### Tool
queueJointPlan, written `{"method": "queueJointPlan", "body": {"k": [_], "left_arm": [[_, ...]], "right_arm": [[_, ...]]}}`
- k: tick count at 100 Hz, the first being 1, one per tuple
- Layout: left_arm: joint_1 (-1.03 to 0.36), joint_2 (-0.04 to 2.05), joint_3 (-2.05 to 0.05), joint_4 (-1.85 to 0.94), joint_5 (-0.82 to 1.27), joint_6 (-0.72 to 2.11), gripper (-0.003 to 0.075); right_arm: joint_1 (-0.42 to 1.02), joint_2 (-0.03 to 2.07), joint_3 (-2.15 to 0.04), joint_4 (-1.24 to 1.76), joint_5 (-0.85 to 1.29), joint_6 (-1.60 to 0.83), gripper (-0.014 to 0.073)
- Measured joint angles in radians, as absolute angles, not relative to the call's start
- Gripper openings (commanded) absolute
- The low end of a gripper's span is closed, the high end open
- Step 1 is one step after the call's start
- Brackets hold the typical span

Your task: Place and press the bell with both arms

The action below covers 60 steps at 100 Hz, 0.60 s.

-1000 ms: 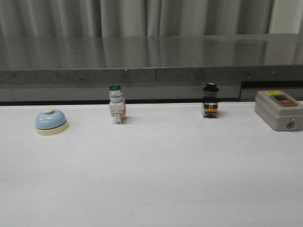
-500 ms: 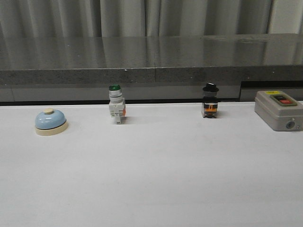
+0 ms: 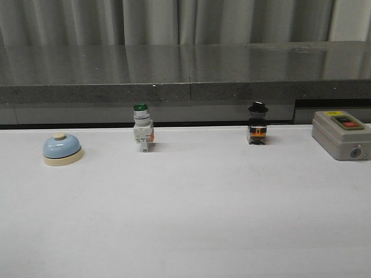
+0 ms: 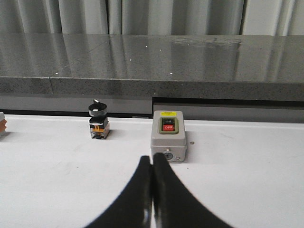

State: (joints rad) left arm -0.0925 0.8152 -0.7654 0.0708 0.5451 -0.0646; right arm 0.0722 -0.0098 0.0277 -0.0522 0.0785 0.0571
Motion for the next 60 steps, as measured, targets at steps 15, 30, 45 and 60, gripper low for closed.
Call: {"method": "queueJointPlan", "body": {"k": [15, 30, 45, 60], "left_arm": [[-0.092, 0.95, -0.82, 0.071, 0.569, -0.065, -0.0019], [-0.092, 1.057, -0.856, 0.069, 0.569, -0.065, 0.0086], [-0.092, 1.125, -0.884, 0.049, 0.569, -0.065, 0.0526], [-0.092, 1.174, -0.892, 0.036, 0.553, -0.065, 0.0679]], "right_arm": [[0.072, -0.01, 0.028, -0.052, 0.078, 0.057, -0.006], [0.072, -0.01, 0.028, -0.052, 0.078, 0.057, -0.006], [0.072, -0.01, 0.028, -0.052, 0.078, 0.057, -0.006], [0.072, -0.01, 0.028, -0.052, 0.078, 0.057, -0.006]]}}
